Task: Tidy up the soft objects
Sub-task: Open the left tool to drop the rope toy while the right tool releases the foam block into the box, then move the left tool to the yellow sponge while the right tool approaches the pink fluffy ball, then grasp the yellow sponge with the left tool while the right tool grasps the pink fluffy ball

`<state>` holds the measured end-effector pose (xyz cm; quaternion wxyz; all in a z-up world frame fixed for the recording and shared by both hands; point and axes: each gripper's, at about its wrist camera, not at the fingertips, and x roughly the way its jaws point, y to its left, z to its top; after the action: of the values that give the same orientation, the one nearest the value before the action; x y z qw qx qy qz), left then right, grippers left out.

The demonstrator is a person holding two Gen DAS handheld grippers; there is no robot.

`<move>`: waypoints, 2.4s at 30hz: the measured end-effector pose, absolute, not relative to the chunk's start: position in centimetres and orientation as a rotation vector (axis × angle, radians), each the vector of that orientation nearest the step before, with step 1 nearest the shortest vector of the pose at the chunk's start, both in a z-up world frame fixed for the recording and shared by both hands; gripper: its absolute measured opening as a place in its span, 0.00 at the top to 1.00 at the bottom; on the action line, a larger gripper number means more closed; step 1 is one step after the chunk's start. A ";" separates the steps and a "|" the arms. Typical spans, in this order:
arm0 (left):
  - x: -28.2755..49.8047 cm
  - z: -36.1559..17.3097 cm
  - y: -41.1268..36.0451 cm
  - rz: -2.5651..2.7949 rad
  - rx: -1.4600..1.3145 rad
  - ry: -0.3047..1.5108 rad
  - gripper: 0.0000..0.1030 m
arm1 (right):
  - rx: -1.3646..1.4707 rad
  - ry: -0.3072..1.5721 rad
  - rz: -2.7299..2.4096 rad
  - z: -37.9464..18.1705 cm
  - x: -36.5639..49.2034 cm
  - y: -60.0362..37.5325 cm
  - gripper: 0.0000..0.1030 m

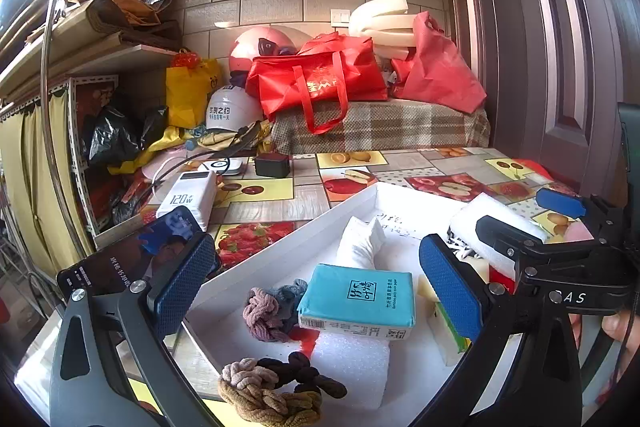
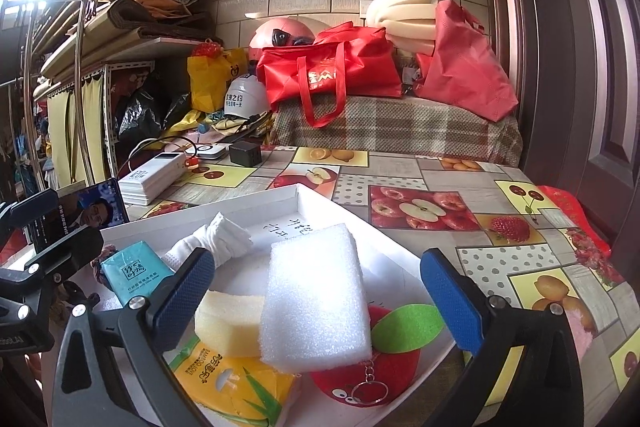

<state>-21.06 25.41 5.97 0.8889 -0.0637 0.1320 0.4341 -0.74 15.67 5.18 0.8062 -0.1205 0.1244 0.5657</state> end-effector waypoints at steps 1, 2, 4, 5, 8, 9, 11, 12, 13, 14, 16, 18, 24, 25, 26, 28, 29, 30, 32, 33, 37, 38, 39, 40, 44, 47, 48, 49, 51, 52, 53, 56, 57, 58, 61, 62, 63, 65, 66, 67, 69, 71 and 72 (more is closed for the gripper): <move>-21.1 6.0 25.4 0.905 -0.131 0.272 0.00 | -0.255 0.264 1.211 5.2 -0.8 15.7 0.00; -21.1 6.0 25.3 0.909 -0.130 0.270 0.00 | -0.252 0.261 1.211 5.2 -0.8 15.6 0.00; -21.1 6.0 25.2 0.921 -0.125 0.264 0.00 | -0.244 0.256 1.213 5.3 -0.8 15.5 0.00; -21.1 6.0 25.1 0.926 -0.123 0.261 0.00 | -0.238 0.253 1.213 5.3 -0.7 15.4 0.00; -21.2 6.0 24.9 0.951 -0.129 0.260 0.00 | -0.223 0.243 1.214 5.3 -0.7 15.1 0.00; -21.2 6.0 24.8 0.956 -0.132 0.258 0.00 | -0.219 0.239 1.214 5.4 -0.7 15.0 0.00; -21.1 6.0 24.4 0.957 -0.132 0.253 0.00 | -0.211 0.232 1.211 5.4 -0.8 14.9 0.00; -21.1 6.0 24.1 0.955 -0.131 0.252 0.00 | -0.206 0.227 1.208 5.4 -0.8 14.7 0.00; -21.0 6.0 23.9 0.951 -0.130 0.251 0.00 | -0.199 0.223 1.207 5.4 -0.8 14.6 0.00; -20.9 6.0 23.5 0.947 -0.127 0.251 0.00 | -0.193 0.219 1.205 5.4 -0.7 14.4 0.00; -20.7 6.0 22.9 0.938 -0.120 0.253 0.00 | -0.189 0.221 1.203 5.4 -0.7 14.2 0.00; -20.3 6.0 22.3 0.930 -0.107 0.258 0.00 | -0.187 0.224 1.205 5.4 -0.7 14.0 0.00; -19.2 5.9 20.9 0.919 -0.059 0.281 0.00 | -0.178 0.231 1.204 5.4 -0.6 12.9 0.00; -19.1 5.9 20.8 0.918 -0.056 0.283 0.00 | -0.177 0.233 1.202 5.4 -0.5 12.7 0.00; -19.1 5.9 20.7 0.918 -0.056 0.284 0.00 | -0.177 0.235 1.201 5.4 -0.4 12.5 0.00; -19.1 5.9 20.6 0.915 -0.062 0.284 0.00 | -0.173 0.239 1.195 5.3 -0.2 12.0 0.00; -19.1 5.9 20.5 0.910 -0.071 0.283 0.00 | -0.169 0.241 1.189 5.3 0.0 11.7 0.00; -19.0 5.9 20.4 0.903 -0.082 0.282 0.00 | -0.167 0.244 1.183 5.3 0.2 11.3 0.00; -19.0 5.8 20.0 0.877 -0.105 0.281 0.00 | -0.159 0.248 1.168 5.3 0.8 10.5 0.00; -18.8 5.8 19.6 0.865 -0.107 0.281 0.00 | -0.156 0.253 1.161 5.3 1.2 10.1 0.00; -16.9 5.7 16.9 0.791 -0.025 0.309 0.00 | -0.106 0.318 1.132 5.4 4.1 8.2 0.00; -16.2 5.7 16.1 0.766 0.007 0.321 0.00 | -0.077 0.350 1.127 5.3 5.2 7.7 0.00; -15.5 5.7 15.2 0.738 0.042 0.335 0.00 | -0.120 0.345 1.070 5.1 6.1 7.5 0.00; -14.8 5.6 14.3 0.709 0.077 0.348 0.00 | -0.160 0.338 1.019 5.1 7.2 7.3 0.00; -12.0 5.4 11.6 0.580 0.122 0.397 0.00 | -0.185 0.301 0.852 5.5 12.5 4.6 0.00; -9.6 5.4 11.1 0.504 0.067 0.445 0.00 | -0.176 0.412 0.828 5.1 16.8 3.4 0.00; -8.6 5.3 11.3 0.487 0.040 0.463 0.00 | -0.152 0.472 0.852 4.7 17.9 3.1 0.00; -7.8 5.3 11.5 0.469 0.007 0.481 0.00 | -0.124 0.518 0.873 4.4 18.8 3.0 0.00; -6.0 4.9 11.9 0.433 -0.054 0.529 0.00 | -0.122 0.575 0.914 3.9 19.2 3.5 0.01; -5.1 4.6 12.0 0.409 -0.087 0.558 0.00 | -0.139 0.585 0.952 3.8 18.9 3.9 0.05; -4.2 4.3 12.2 0.386 -0.114 0.586 0.00 | -0.159 0.584 0.985 3.8 18.4 4.4 0.07; -2.0 3.4 12.4 0.334 -0.177 0.657 0.00 | -0.266 0.575 1.043 3.5 16.8 6.2 0.11; -1.6 3.3 12.6 0.333 -0.194 0.668 0.00 | -0.310 0.584 1.045 3.2 16.5 6.9 0.15; -1.3 3.2 12.8 0.335 -0.211 0.673 0.00 | -0.351 0.604 1.044 2.8 16.4 7.6 0.21; -0.5 3.3 13.2 0.358 -0.216 0.667 0.00 | -0.381 0.650 1.058 2.3 16.6 8.2 0.26; -0.1 3.3 13.2 0.369 -0.206 0.673 0.00 | -0.381 0.651 1.058 2.3 16.6 7.9 0.27; 0.2 3.2 13.1 0.374 -0.194 0.680 0.00 | -0.391 0.646 1.064 2.3 16.7 7.5 0.28; 1.0 3.1 12.7 0.371 -0.169 0.698 0.00 | -0.410 0.631 1.047 2.3 17.1 6.3 0.29; 1.4 3.1 12.5 0.365 -0.157 0.703 0.00 | -0.420 0.618 1.025 2.4 17.4 5.6 0.29; 1.9 3.1 12.3 0.361 -0.143 0.705 0.00 | -0.431 0.602 1.001 2.5 17.8 4.9 0.29; 3.1 3.1 11.8 0.369 -0.117 0.710 0.00 | -0.436 0.584 0.960 2.7 18.6 3.5 0.29; 4.4 3.1 11.8 0.410 -0.101 0.724 0.04 | -0.399 0.606 0.965 2.7 19.7 2.5 0.29; 5.2 2.9 12.0 0.437 -0.098 0.740 0.08 | -0.370 0.623 0.974 2.6 20.2 2.2 0.29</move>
<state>5.18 12.03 2.94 0.9080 -0.0476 0.3585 0.2116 20.16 2.21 2.61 0.8214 -0.1737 0.2928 0.4576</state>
